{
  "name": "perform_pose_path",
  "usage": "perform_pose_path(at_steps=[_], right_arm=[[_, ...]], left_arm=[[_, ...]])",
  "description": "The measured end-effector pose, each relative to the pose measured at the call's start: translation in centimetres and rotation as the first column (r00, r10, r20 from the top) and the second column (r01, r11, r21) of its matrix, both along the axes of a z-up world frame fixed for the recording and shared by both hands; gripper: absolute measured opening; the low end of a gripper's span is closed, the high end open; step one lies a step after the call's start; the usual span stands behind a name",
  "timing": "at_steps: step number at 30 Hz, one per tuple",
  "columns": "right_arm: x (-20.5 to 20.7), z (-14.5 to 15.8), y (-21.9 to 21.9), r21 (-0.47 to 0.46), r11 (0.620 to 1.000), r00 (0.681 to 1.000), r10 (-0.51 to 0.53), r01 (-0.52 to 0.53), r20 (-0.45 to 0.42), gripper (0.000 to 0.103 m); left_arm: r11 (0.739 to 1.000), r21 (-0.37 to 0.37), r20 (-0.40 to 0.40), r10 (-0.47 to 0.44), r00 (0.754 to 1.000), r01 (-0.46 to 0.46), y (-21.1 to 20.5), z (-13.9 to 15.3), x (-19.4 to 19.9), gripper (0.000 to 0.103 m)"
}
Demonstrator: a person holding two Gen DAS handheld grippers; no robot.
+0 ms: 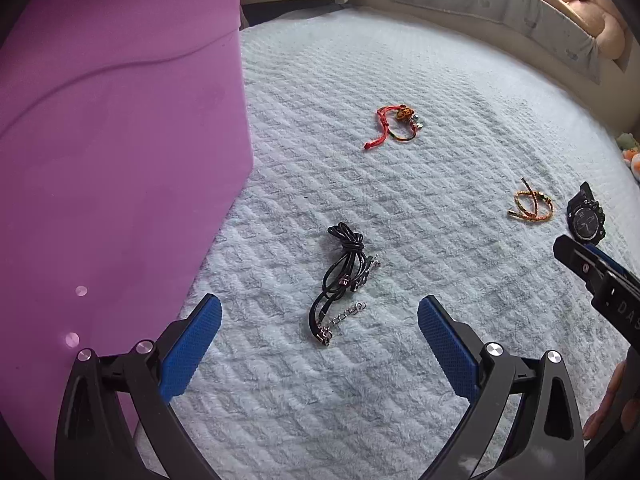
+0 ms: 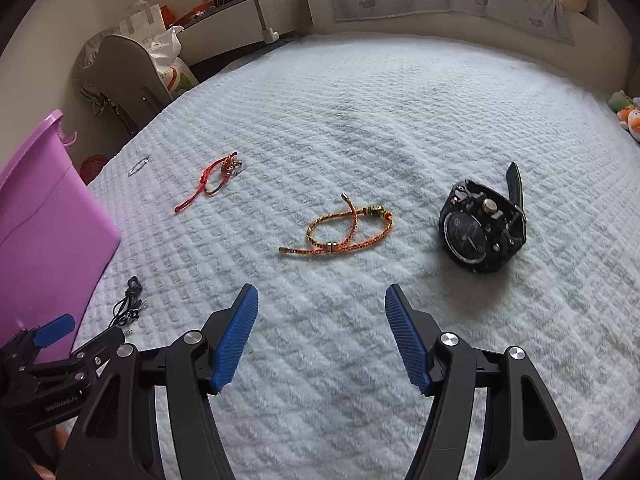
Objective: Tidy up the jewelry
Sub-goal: 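Grasp the black cord necklace with the left gripper while the right grasps the orange braided bracelet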
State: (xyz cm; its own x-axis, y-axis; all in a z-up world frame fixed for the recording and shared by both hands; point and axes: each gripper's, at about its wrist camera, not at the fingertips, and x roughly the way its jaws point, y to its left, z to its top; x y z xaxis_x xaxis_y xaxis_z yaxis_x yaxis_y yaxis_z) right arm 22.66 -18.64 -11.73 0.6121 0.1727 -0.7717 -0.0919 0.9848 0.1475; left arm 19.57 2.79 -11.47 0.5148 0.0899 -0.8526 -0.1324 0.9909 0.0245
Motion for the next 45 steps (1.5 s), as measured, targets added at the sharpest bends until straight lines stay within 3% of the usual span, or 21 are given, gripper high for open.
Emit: perform_pose_path(at_steps=[27,45], right_arm=[[6.0,-3.5,1.2,-0.08,0.997,0.999,-0.009,0.006,-0.034,0.063],[7.4,-4.3,3.4,-0.161,0.987,1.0,0.007,-0.007,0.0,0.063]], left_arm=[[0.998,-0.029,0.0,0.056,0.998,-0.056,0.2,-2.9,3.0,0.097],[0.997,0.024,0.038,0.076,0.996,-0.077,-0.4,-3.7,3.9,0.097]])
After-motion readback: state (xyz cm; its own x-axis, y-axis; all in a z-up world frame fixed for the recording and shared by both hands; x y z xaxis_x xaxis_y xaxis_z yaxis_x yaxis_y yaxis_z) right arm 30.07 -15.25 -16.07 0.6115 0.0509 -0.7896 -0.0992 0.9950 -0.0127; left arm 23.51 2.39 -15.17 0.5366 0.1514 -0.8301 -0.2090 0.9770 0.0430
